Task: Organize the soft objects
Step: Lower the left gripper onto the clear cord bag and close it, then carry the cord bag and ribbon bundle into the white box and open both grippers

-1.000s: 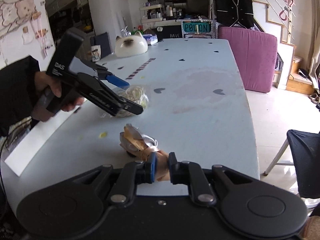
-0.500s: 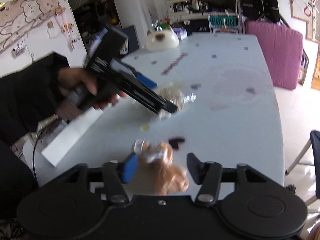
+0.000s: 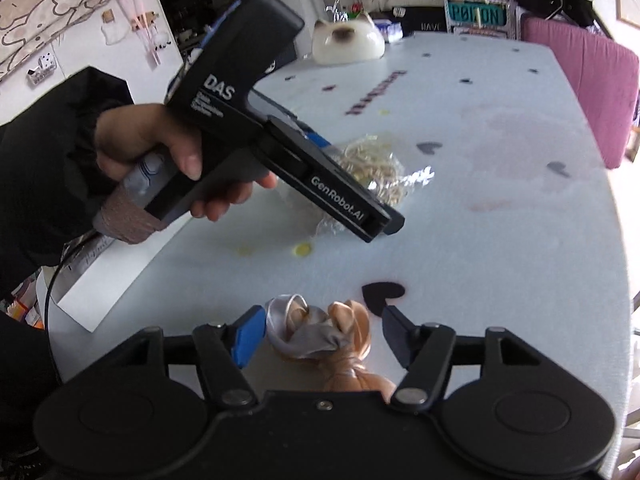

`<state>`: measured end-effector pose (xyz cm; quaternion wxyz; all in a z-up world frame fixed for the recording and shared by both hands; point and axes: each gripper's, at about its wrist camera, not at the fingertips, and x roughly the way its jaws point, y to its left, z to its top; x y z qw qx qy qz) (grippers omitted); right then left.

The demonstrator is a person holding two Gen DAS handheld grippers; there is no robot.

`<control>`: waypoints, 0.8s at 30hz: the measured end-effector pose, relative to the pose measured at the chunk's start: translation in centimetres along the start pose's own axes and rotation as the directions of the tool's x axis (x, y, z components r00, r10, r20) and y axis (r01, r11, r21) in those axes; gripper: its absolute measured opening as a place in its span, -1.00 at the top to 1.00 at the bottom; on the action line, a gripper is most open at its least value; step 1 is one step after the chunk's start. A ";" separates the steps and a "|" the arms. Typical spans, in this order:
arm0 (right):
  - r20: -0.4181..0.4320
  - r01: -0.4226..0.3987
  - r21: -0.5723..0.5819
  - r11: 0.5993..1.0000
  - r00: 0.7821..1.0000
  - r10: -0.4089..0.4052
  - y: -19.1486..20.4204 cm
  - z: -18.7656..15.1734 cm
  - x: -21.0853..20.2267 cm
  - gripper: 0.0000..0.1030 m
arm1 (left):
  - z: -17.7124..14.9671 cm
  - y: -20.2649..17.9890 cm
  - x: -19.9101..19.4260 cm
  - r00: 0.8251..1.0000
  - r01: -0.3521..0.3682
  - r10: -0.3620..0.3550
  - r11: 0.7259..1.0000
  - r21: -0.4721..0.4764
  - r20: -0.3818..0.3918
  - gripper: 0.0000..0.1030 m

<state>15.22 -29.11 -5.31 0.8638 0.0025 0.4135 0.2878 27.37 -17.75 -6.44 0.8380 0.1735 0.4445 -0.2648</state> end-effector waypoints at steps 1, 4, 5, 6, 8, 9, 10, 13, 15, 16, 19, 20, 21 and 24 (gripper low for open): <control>-0.007 -0.002 -0.001 1.000 1.000 0.002 0.0 0.0 0.3 -0.24 | -0.1 0.1 0.1 1.000 0.002 -0.002 1.000 -0.004 0.001 -0.78; -0.024 -0.001 -0.008 1.000 1.000 0.001 0.2 -0.2 0.7 -0.13 | -0.1 0.3 0.1 1.000 0.014 -0.014 1.000 -0.027 0.012 -0.71; -0.029 -0.004 -0.015 1.000 1.000 0.004 0.4 -0.2 0.8 -0.09 | -0.1 0.4 0.1 1.000 0.018 -0.017 0.999 -0.035 0.015 -0.68; -0.033 -0.006 -0.023 1.000 0.999 0.006 0.6 -0.3 0.9 0.02 | -0.1 0.4 0.1 1.000 0.020 -0.019 0.999 -0.041 0.016 -0.63; -0.034 -0.002 -0.039 0.999 0.999 0.000 0.8 -0.5 0.8 0.18 | -0.1 0.4 0.1 0.999 0.025 -0.024 0.999 -0.041 0.023 -0.49; -0.031 0.005 -0.044 0.999 0.999 -0.006 0.9 -0.5 0.8 0.27 | -0.1 0.3 0.0 0.999 0.020 -0.019 0.999 -0.040 0.029 -0.35; -0.026 0.008 -0.043 0.999 1.000 -0.009 1.0 -0.6 0.7 0.33 | -0.1 0.3 -0.1 0.999 0.020 -0.019 0.999 -0.040 0.035 -0.32; -0.004 0.019 -0.027 0.999 1.000 -0.019 0.9 -0.6 0.2 0.41 | -0.1 0.2 -0.4 0.999 0.017 -0.015 0.999 -0.042 0.040 -0.22; 0.018 0.040 -0.022 0.999 0.999 -0.039 0.9 -0.5 -0.2 0.43 | -0.2 0.2 -0.6 0.999 0.012 -0.010 0.999 -0.038 0.046 -0.16; 0.027 0.046 -0.017 0.999 0.999 -0.045 0.7 -0.4 -0.3 0.43 | -0.2 0.2 -0.8 0.999 0.011 -0.009 0.999 -0.042 0.047 -0.14; 0.050 0.060 -0.005 0.998 0.997 -0.060 0.6 -0.4 -1.2 0.44 | -0.5 0.3 -1.2 0.999 0.011 -0.008 0.998 -0.057 0.050 -0.11; 0.057 0.066 -0.001 0.998 0.996 -0.066 0.5 -0.4 -1.5 0.44 | -0.5 0.3 -1.4 0.999 0.009 -0.006 0.998 -0.061 0.052 -0.11; 0.065 0.071 0.006 0.997 0.995 -0.071 0.5 -0.4 -1.8 0.44 | -0.7 0.4 -1.6 0.998 0.007 -0.003 0.998 -0.064 0.056 -0.10; 0.087 0.089 0.029 0.996 0.992 -0.091 0.2 -0.5 -2.5 0.44 | -0.9 0.5 -2.4 0.998 0.009 -0.004 0.997 -0.073 0.069 -0.10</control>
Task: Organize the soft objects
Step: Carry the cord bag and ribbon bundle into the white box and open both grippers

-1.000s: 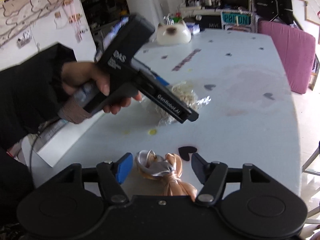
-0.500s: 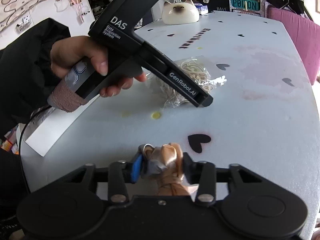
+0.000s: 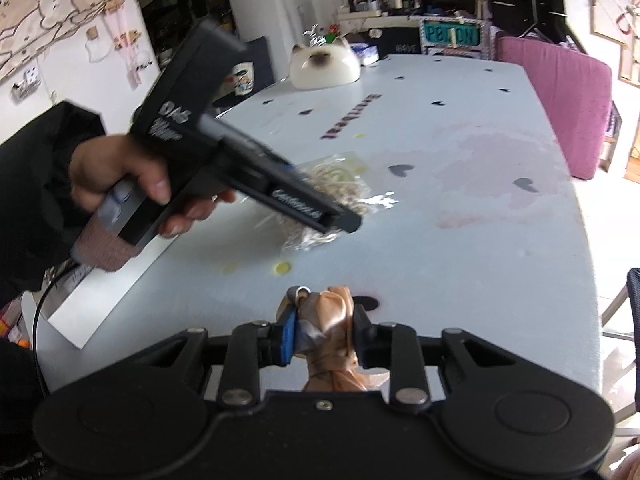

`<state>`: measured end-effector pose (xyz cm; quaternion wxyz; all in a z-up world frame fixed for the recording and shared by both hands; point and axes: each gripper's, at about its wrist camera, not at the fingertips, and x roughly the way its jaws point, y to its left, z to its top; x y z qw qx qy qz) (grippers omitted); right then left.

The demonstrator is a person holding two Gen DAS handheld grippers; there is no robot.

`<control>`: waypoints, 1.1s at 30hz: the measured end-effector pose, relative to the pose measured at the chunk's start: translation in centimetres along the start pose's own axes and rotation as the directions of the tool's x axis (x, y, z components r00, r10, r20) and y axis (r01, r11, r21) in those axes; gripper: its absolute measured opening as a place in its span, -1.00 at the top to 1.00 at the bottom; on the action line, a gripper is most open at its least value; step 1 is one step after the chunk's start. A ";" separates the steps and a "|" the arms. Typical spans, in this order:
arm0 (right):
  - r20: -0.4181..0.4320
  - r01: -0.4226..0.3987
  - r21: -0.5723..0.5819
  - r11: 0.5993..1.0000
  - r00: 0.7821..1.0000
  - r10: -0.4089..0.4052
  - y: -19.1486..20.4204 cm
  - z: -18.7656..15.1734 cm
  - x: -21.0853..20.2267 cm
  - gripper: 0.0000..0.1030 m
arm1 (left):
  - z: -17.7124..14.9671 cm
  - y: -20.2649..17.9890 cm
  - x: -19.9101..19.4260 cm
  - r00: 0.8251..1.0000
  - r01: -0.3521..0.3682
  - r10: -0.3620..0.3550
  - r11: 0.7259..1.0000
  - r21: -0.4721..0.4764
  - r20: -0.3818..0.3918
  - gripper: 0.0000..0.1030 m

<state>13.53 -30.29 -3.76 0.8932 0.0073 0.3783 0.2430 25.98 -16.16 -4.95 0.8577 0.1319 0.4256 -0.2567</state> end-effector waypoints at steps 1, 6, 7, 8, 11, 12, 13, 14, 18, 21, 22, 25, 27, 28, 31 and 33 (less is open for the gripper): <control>0.008 0.007 0.008 1.000 1.000 -0.007 -0.2 0.1 -0.1 0.44 | -0.1 0.0 -0.4 1.000 0.001 -0.001 1.000 -0.003 0.006 -0.10; 0.063 0.052 0.062 0.997 0.996 -0.056 -0.7 0.5 -1.5 0.44 | -0.2 0.2 -3.1 0.999 0.015 -0.014 1.000 -0.027 0.049 -0.10; 0.076 0.060 0.072 0.996 0.995 -0.066 -0.7 0.7 -1.8 0.44 | -0.3 0.4 -3.8 0.998 0.018 -0.016 0.999 -0.036 0.058 -0.10; 0.090 0.068 0.081 0.994 0.993 -0.075 -0.7 0.9 -2.1 0.44 | -0.3 0.5 -4.7 0.997 0.020 -0.017 0.999 -0.043 0.069 -0.10; 0.133 0.085 0.104 0.991 0.986 -0.099 -0.4 1.5 -2.8 0.44 | -0.5 1.3 -7.9 0.993 0.018 -0.011 0.998 -0.062 0.114 -0.10; 0.146 0.086 0.108 0.990 0.984 -0.102 -0.2 1.8 -3.0 0.44 | -0.6 1.6 -9.0 0.992 0.017 -0.008 0.997 -0.069 0.129 -0.10; 0.159 0.087 0.109 0.990 0.982 -0.104 0.1 2.2 -3.1 0.44 | -0.8 1.9 -10.2 0.989 0.013 -0.002 0.997 -0.077 0.145 -0.10; 0.171 0.089 0.109 0.990 0.979 -0.107 0.3 2.5 -3.2 0.44 | -1.0 2.2 -11.4 0.987 0.008 0.006 0.996 -0.086 0.161 -0.10; 0.210 0.080 0.106 0.991 0.973 -0.101 1.9 3.7 -3.3 0.44 | -2.3 3.8 -15.3 0.980 -0.011 0.036 0.992 -0.124 0.198 -0.10; 0.234 0.065 0.099 0.993 0.968 -0.087 3.5 4.7 -3.2 0.44 | -3.5 5.4 -17.7 0.974 -0.034 0.067 0.987 -0.156 0.214 -0.10; 0.241 0.060 0.098 0.993 0.967 -0.082 4.1 5.0 -3.1 0.43 | -4.0 6.0 -18.5 0.972 -0.045 0.082 0.985 -0.169 0.220 -0.10; 0.262 0.038 0.095 0.995 0.963 -0.062 5.8 6.0 -2.6 0.43 | -5.5 8.0 -20.6 0.964 -0.078 0.127 0.975 -0.208 0.233 -0.10; 0.273 0.027 0.093 0.995 0.961 -0.051 6.8 6.7 -2.2 0.43 | -6.5 9.4 -21.9 0.958 -0.106 0.162 0.967 -0.232 0.238 -0.10; 0.277 0.021 0.093 0.996 0.960 -0.046 7.4 7.0 -1.9 0.43 | -7.0 10.1 -22.4 0.954 -0.119 0.179 0.962 -0.244 0.240 -0.10; 0.279 -0.006 0.100 0.995 0.960 -0.022 8.8 7.9 -0.8 0.43 | -8.5 12.4 -23.6 0.943 -0.155 0.227 0.946 -0.286 0.241 -0.10; 0.272 -0.025 0.109 0.994 0.962 -0.006 9.7 8.5 0.3 0.43 | -9.5 14.0 -24.1 0.937 -0.177 0.257 0.933 -0.315 0.235 -0.10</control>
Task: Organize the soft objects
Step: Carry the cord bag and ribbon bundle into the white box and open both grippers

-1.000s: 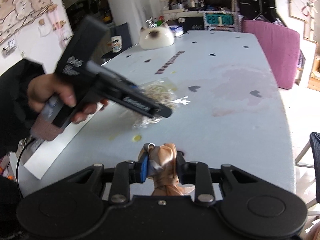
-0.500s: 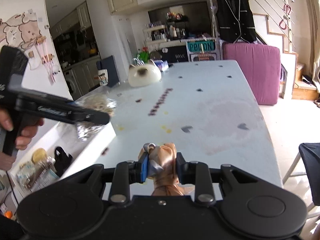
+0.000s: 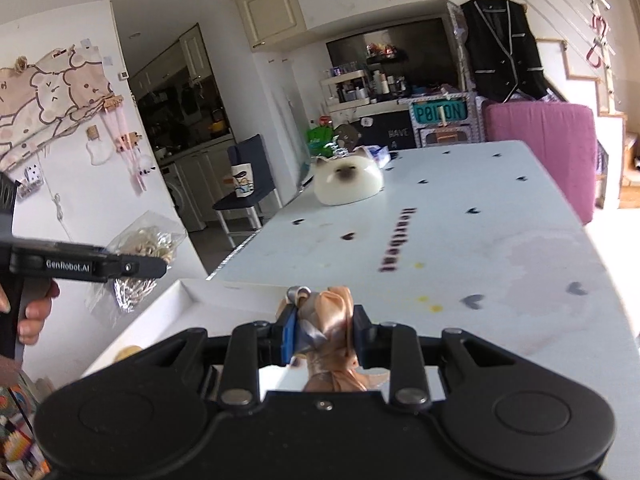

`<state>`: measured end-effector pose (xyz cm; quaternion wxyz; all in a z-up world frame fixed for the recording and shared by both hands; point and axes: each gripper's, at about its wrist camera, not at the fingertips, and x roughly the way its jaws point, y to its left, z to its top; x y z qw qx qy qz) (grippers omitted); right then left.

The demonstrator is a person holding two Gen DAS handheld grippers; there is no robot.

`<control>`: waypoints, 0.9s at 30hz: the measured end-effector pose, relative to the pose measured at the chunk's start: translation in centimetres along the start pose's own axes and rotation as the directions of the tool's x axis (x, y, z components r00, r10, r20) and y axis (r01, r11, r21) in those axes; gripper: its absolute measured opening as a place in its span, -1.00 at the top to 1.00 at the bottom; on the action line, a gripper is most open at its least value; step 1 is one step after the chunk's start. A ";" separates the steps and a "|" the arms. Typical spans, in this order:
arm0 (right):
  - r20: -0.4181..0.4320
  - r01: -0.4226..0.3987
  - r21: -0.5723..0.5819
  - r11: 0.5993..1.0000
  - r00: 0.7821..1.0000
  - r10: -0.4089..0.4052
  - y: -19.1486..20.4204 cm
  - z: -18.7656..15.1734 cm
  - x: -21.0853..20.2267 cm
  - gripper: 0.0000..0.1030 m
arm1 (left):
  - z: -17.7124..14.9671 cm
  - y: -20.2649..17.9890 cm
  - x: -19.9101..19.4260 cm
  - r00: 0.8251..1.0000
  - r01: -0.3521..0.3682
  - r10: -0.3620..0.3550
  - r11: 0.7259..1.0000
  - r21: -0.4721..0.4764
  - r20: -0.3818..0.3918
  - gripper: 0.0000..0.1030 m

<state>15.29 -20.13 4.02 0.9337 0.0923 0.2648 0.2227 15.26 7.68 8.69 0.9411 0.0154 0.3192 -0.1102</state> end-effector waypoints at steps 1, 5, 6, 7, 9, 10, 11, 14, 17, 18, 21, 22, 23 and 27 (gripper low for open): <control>-0.005 -0.007 0.006 1.000 1.000 0.007 0.6 0.0 0.6 0.43 | -0.2 0.9 0.1 1.000 -0.015 0.015 1.000 -0.011 -0.002 -0.10; -0.035 -0.040 0.023 0.999 0.999 0.041 2.7 0.1 3.2 0.43 | -1.1 4.3 0.7 0.998 -0.057 0.056 0.997 -0.052 -0.018 -0.10; -0.044 -0.047 0.028 0.999 0.998 0.048 3.2 0.2 3.9 0.43 | -1.4 5.1 1.0 0.998 -0.065 0.063 0.996 -0.064 -0.027 -0.10; -0.053 -0.051 0.030 0.998 0.997 0.052 3.8 0.2 4.6 0.43 | -1.7 5.7 1.6 0.997 -0.071 0.068 0.995 -0.076 -0.038 -0.10; -0.070 -0.055 0.039 0.998 0.996 0.057 4.8 0.1 6.1 0.43 | -2.3 7.0 2.8 0.995 -0.079 0.073 0.992 -0.101 -0.063 -0.10; -0.079 -0.057 0.047 0.997 0.995 0.061 5.3 0.1 6.8 0.43 | -2.6 7.7 3.4 0.995 -0.080 0.072 0.990 -0.114 -0.073 -0.10; -0.088 -0.058 0.056 0.997 0.994 0.063 5.8 0.0 7.6 0.42 | -2.8 8.2 4.0 0.994 -0.081 0.071 0.989 -0.128 -0.082 -0.10; -0.119 -0.048 0.088 0.995 0.991 0.058 6.8 -0.2 9.8 0.41 | -3.6 9.3 5.9 0.993 -0.071 0.054 0.985 -0.160 -0.105 -0.10; -0.152 -0.036 0.100 0.994 0.987 0.051 7.7 -0.7 12.0 0.41 | -4.2 9.8 7.8 0.990 -0.060 0.039 0.985 -0.161 -0.132 -0.10; -0.161 -0.032 0.103 0.994 0.986 0.048 7.9 -0.8 12.6 0.41 | -4.4 9.8 8.4 0.989 -0.057 0.034 0.986 -0.160 -0.141 -0.10; -0.188 -0.022 0.118 0.993 0.981 0.044 8.4 -1.4 14.4 0.41 | -5.1 10.2 10.2 0.985 -0.059 0.031 0.985 -0.160 -0.172 -0.10; -0.196 -0.019 0.124 0.992 0.980 0.043 8.6 -1.5 14.9 0.41 | -5.3 10.4 10.7 0.983 -0.063 0.032 0.984 -0.166 -0.183 -0.10; -0.202 -0.019 0.125 0.992 0.978 0.044 8.8 -1.6 15.4 0.41 | -5.6 10.5 11.2 0.980 -0.066 0.031 0.982 -0.174 -0.196 -0.10; -0.219 -0.012 0.092 0.996 0.975 0.032 9.8 -1.9 16.9 0.40 | -6.2 11.2 12.5 0.975 -0.071 0.027 0.979 -0.192 -0.221 -0.12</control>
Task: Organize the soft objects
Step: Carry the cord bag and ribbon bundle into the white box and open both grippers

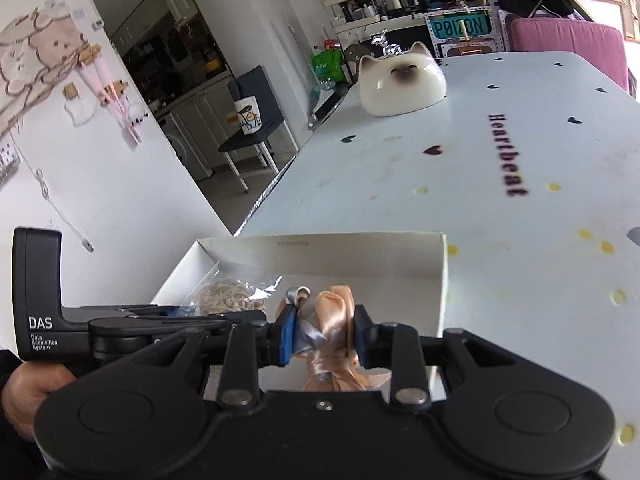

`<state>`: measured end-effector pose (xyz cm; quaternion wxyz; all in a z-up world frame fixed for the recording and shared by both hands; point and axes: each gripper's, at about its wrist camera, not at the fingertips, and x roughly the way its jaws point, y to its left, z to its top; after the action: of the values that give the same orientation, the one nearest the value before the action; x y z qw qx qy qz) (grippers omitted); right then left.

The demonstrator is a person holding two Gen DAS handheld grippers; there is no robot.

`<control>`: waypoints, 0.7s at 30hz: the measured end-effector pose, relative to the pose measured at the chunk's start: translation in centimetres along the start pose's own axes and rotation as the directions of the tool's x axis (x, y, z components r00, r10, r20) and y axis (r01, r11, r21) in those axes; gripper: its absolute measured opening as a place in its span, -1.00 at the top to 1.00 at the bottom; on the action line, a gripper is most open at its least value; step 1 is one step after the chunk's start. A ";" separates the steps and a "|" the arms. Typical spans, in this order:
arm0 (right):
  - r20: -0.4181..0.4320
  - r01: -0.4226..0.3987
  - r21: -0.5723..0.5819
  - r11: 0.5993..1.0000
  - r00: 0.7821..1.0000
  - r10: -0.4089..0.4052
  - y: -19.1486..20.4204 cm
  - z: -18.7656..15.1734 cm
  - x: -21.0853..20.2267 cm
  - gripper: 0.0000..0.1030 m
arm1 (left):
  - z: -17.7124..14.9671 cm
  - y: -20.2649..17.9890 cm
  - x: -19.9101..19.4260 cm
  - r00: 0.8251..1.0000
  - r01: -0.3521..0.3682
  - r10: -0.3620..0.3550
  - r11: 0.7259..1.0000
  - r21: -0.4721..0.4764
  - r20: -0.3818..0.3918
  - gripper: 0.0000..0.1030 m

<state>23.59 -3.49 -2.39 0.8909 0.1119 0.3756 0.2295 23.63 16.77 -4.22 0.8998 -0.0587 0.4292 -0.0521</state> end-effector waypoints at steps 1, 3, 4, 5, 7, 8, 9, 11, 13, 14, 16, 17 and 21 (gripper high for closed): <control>-0.008 0.004 0.000 1.000 1.000 -0.004 0.1 0.0 0.4 0.37 | 0.0 0.1 0.2 1.000 0.001 -0.001 1.000 -0.002 -0.004 -0.13; -0.017 0.019 -0.006 1.000 1.000 -0.019 0.2 0.0 1.2 0.26 | -0.1 0.1 0.3 1.000 0.006 -0.006 1.000 -0.002 -0.004 -0.28; -0.016 0.034 -0.017 0.999 0.999 -0.034 0.3 0.0 1.6 0.19 | -0.1 0.1 0.3 1.000 0.009 -0.009 1.000 0.000 -0.007 -0.36; -0.017 0.051 -0.030 0.998 0.999 -0.051 0.5 0.0 1.8 0.13 | 0.0 0.1 0.2 1.000 0.013 -0.014 1.000 -0.002 -0.011 -0.53; -0.015 0.072 -0.036 0.997 0.997 -0.072 0.5 -0.1 1.8 -0.11 | -0.1 0.1 -0.1 1.000 0.019 -0.019 1.000 -0.004 -0.004 -0.65; -0.015 0.064 -0.032 0.997 0.998 -0.065 0.4 -0.1 1.6 -0.13 | -0.2 0.0 -0.4 1.000 0.021 -0.021 1.000 0.002 0.003 -0.65; -0.016 0.056 -0.025 0.998 0.998 -0.057 0.4 -0.1 1.5 -0.12 | -0.2 -0.1 -0.6 1.000 0.022 -0.022 1.000 0.012 0.008 -0.65; -0.018 0.050 -0.012 0.999 0.999 -0.050 0.1 0.0 1.3 -0.12 | -0.2 -0.3 -1.1 1.000 0.022 -0.022 0.999 0.023 0.016 -0.65; -0.016 0.049 -0.011 0.999 0.999 -0.049 0.0 0.1 1.0 -0.12 | -0.2 -0.4 -1.6 0.999 0.023 -0.024 0.999 0.029 0.025 -0.66; -0.014 0.048 -0.012 0.999 0.999 -0.048 0.0 0.1 0.8 -0.12 | -0.3 -0.5 -1.9 0.999 0.025 -0.026 0.999 0.032 0.028 -0.66; -0.011 0.045 -0.012 0.999 0.999 -0.045 0.1 0.1 0.4 -0.12 | -0.3 -0.6 -2.3 0.999 0.028 -0.029 0.999 0.036 0.033 -0.66; -0.008 0.045 -0.014 0.999 0.999 -0.045 0.2 0.1 0.2 -0.12 | -0.4 -0.7 -2.5 0.999 0.028 -0.029 0.999 0.037 0.036 -0.66; 0.002 0.047 -0.024 0.999 0.999 -0.047 0.4 0.1 -0.6 -0.12 | -0.5 -0.9 -3.4 0.998 0.028 -0.030 0.999 0.040 0.046 -0.66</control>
<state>23.12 -3.47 -1.82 0.8976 0.0923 0.3747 0.2129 21.04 16.36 -1.76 0.9097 -0.0483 0.4060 -0.0721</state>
